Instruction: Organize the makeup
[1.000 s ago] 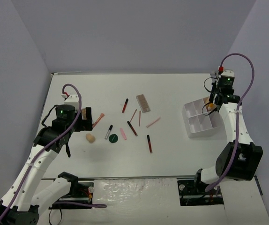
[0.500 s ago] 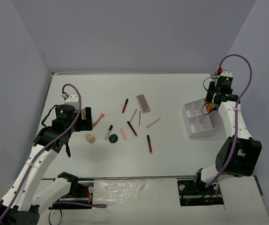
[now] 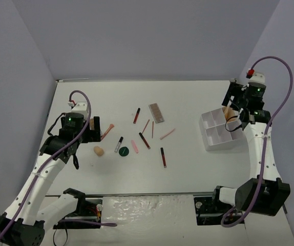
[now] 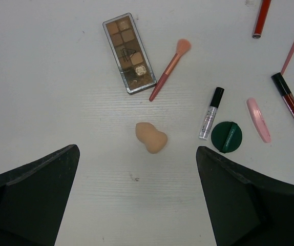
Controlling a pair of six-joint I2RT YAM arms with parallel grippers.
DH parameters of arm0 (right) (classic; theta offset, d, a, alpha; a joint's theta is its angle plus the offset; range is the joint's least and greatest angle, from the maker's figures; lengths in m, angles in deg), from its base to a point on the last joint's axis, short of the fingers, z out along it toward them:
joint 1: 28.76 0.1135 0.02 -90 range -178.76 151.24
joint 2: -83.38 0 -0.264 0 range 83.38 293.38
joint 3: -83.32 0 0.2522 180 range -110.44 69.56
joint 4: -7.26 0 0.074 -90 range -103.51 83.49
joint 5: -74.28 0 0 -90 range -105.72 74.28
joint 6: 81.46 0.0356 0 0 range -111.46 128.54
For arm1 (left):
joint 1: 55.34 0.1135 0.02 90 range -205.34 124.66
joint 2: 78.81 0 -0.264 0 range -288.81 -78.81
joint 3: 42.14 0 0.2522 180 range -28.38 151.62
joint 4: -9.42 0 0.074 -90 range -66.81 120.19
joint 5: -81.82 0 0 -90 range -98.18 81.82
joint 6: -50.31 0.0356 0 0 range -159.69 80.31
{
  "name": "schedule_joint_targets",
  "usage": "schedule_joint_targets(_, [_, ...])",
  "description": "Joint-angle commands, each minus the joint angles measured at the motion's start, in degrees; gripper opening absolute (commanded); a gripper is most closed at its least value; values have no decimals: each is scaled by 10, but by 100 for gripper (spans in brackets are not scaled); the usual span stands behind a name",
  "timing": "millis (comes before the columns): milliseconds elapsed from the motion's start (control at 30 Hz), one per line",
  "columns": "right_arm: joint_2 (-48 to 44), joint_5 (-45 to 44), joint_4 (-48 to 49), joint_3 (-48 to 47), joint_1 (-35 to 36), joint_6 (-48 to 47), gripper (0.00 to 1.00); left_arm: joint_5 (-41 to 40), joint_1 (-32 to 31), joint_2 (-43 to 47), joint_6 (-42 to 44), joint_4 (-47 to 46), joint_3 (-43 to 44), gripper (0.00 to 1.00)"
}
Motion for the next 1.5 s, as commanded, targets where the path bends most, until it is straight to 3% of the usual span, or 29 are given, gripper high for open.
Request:
schedule_joint_targets(0, [-102,83,9,-1,-2,51,95,-18,11,-29,-21,-6,11,97])
schedule_joint_targets(67, [-143,119,9,21,-1,69,99,-23,13,-45,-31,-6,13,97])
schedule_joint_targets(233, [-223,161,10,74,7,88,100,-24,24,-105,-63,-9,36,97])
schedule_joint_targets(600, [-364,108,10,152,100,69,100,-1,65,-293,-106,-37,127,97])
schedule_joint_targets(1067, [-431,81,10,191,165,53,100,17,98,-443,-123,-44,187,96])
schedule_joint_targets(1467, [-450,59,6,199,184,41,100,59,115,-533,-128,-57,216,86])
